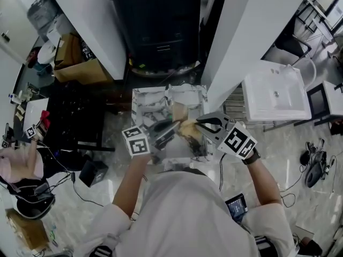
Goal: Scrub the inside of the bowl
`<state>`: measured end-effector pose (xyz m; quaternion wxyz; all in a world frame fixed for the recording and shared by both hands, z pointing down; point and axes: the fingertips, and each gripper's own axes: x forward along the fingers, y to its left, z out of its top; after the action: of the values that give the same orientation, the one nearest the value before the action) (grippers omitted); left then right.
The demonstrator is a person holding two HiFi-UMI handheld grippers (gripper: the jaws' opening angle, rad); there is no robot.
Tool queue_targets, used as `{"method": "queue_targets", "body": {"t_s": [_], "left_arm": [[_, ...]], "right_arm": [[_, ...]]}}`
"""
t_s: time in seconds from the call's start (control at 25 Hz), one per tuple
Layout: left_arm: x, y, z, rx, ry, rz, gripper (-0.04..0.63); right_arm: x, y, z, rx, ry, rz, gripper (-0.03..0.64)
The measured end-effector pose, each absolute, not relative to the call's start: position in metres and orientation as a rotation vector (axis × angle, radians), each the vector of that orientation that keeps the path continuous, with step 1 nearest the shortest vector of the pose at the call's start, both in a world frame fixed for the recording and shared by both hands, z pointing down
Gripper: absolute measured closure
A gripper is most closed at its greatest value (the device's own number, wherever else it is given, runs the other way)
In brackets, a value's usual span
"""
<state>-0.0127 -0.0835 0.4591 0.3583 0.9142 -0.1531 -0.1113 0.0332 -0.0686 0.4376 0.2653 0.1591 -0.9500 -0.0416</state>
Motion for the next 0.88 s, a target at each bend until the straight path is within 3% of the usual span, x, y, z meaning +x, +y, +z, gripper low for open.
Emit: {"method": "queue_targets", "body": {"t_s": [0.4, 0.88], "left_arm": [[0.019, -0.045, 0.461, 2.407, -0.239, -0.204, 0.577], [0.001, -0.069, 0.424, 2.371, -0.284, -0.395, 0.577]], "right_arm": [[0.059, -0.117, 0.459, 0.565, -2.475, -0.084, 0.591], [0.057, -0.089, 0.517, 0.468, -2.426, 0.057, 0.591]]}}
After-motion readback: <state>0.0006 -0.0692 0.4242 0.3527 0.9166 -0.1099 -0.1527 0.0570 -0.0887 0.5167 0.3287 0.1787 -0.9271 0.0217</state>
